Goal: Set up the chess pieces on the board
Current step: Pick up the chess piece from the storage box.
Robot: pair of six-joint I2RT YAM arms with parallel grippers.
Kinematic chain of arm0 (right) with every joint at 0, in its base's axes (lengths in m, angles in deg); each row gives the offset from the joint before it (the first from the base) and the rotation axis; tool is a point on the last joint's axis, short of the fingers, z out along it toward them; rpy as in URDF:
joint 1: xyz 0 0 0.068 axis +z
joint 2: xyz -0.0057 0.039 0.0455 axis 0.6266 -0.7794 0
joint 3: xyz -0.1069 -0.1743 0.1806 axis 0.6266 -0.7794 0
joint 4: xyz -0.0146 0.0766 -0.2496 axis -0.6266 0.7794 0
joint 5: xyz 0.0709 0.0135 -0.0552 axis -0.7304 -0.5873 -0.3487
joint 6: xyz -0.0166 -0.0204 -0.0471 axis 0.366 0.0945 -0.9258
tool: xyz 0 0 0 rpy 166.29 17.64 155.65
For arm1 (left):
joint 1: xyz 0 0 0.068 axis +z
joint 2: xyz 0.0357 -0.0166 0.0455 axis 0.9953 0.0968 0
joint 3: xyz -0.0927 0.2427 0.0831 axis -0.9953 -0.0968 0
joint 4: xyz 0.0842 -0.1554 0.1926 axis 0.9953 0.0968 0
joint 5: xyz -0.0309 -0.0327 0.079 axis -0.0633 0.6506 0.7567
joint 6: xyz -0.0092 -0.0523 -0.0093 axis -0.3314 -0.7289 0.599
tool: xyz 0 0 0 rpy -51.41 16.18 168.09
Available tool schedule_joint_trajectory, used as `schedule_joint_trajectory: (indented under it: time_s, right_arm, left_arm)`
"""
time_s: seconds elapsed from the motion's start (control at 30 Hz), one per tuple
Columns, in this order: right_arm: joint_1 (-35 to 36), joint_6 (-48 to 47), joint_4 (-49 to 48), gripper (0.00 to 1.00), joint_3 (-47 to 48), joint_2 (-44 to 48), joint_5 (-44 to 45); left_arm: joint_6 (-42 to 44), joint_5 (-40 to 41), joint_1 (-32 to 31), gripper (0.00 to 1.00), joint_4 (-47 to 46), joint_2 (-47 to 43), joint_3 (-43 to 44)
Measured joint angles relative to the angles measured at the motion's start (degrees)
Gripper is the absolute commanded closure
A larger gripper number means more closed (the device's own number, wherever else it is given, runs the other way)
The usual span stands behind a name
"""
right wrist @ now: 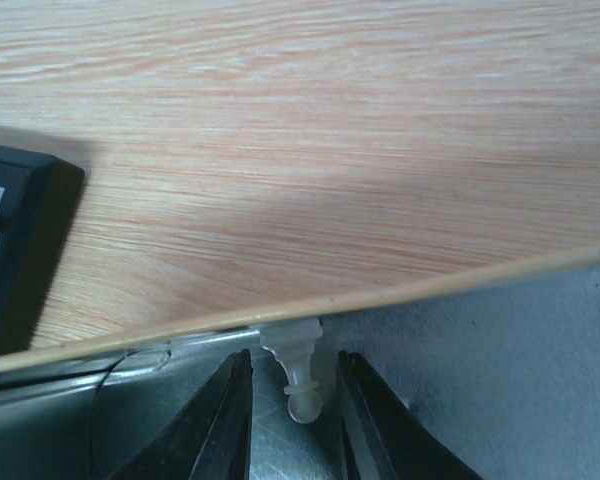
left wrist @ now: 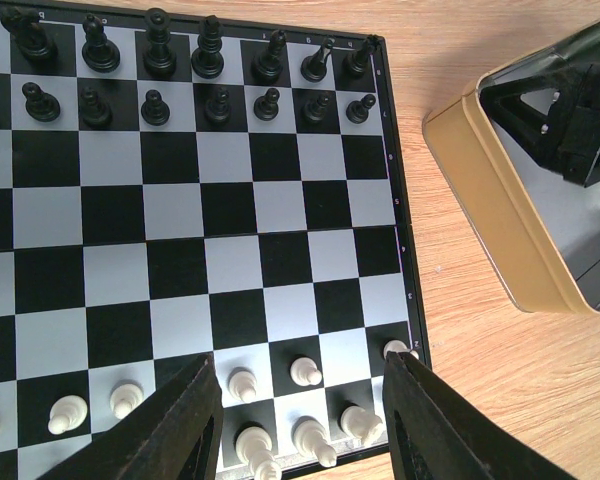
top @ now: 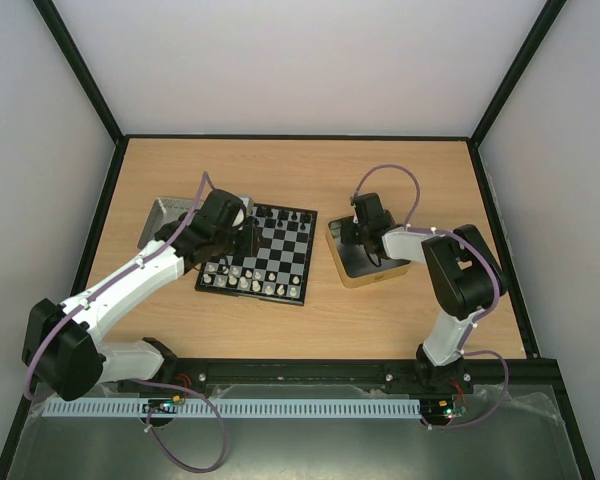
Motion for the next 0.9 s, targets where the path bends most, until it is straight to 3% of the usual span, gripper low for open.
schedule_joint_trajectory:
  time_s: [0.37,0.57,0.73,0.9]
  right_arm:
    - [0.04,-0.79,-3.02,0.98,0.11,-2.01,0.04]
    - [0.04,-0.44,-0.28,0.98,0.17,-0.66,-0.09]
    - [0.04,-0.37,5.05,0.98,-0.28,6.62,-3.32]
    - [0.04,-1.03,5.66,0.98,-2.1,18.6,-13.51]
  left_arm:
    - [0.0,0.02,0.0,0.54,0.0,0.0,0.0]
    - [-0.22,0.02,0.0,0.54,-0.02,0.0,0.0]
    - [-1.51,-0.04,0.0,0.51,-1.2,-0.37,-0.48]
    - [-4.92,-2.45,0.13,0.46,-5.86,-3.87,-3.34]
